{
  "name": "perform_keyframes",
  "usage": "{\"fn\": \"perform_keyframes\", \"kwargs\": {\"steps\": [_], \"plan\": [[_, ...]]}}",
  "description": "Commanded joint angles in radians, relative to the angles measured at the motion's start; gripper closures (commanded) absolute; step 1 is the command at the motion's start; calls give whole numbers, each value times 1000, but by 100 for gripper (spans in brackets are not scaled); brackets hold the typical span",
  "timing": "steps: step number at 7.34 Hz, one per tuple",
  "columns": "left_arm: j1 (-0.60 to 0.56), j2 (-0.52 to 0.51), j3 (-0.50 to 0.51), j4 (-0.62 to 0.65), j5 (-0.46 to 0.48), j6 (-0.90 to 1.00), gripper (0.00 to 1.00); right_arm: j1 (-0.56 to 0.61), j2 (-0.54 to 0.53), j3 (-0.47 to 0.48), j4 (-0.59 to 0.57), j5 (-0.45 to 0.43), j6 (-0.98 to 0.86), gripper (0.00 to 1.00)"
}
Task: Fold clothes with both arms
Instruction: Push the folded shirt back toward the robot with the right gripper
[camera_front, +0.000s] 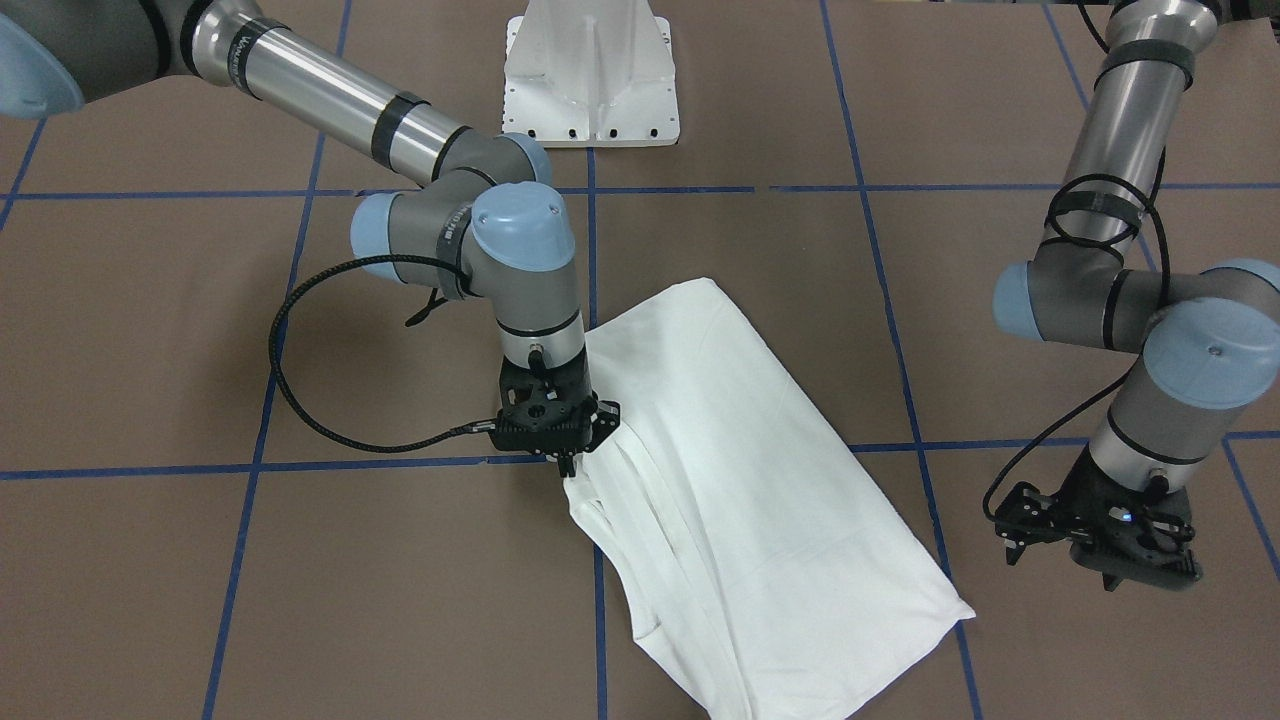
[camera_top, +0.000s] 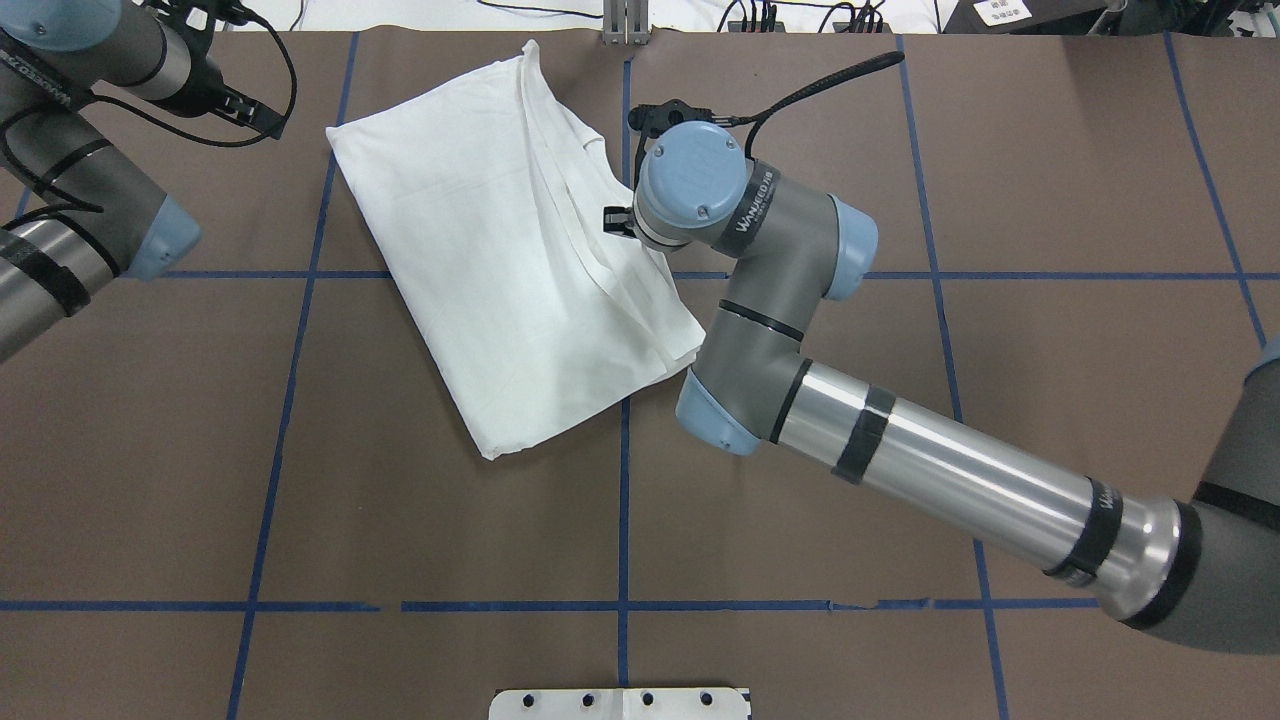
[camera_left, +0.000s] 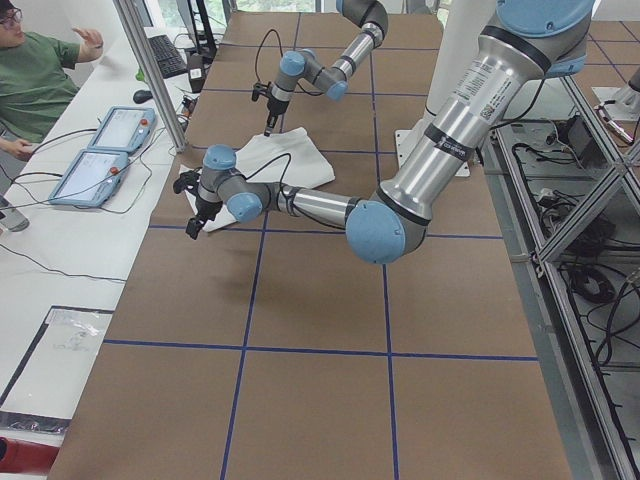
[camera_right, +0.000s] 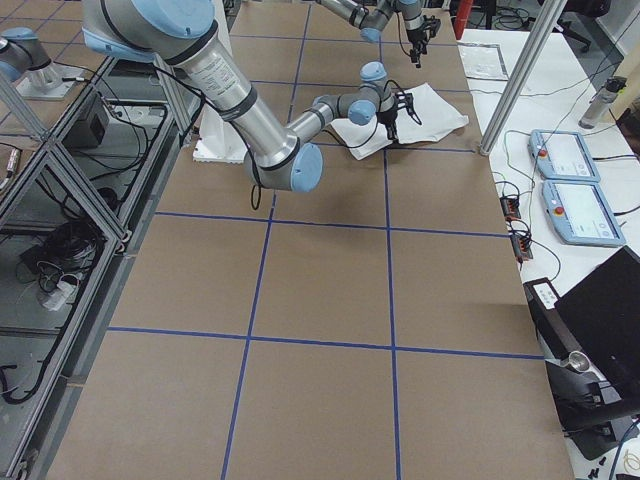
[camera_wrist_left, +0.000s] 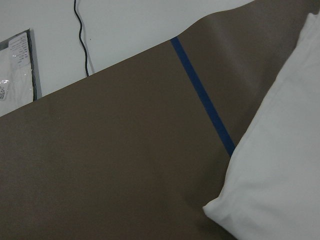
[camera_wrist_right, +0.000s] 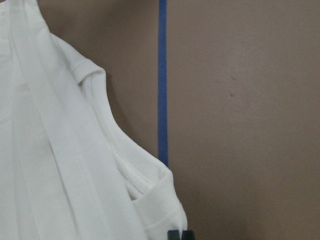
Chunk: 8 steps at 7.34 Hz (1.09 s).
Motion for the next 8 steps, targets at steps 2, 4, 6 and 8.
{"fn": "perform_keyframes", "kwargs": {"steps": [2, 4, 6, 8], "plan": [[1, 0, 0, 1, -17, 0, 0, -161, -278, 397, -134, -121, 57, 100], [1, 0, 0, -1, -17, 0, 0, -224, -349, 452, -135, -191, 77, 100], [1, 0, 0, -1, -17, 0, 0, -233, -365, 455, -132, -196, 78, 1], [1, 0, 0, -2, -37, 0, 0, -174, -318, 435, -137, -147, 60, 0]]}}
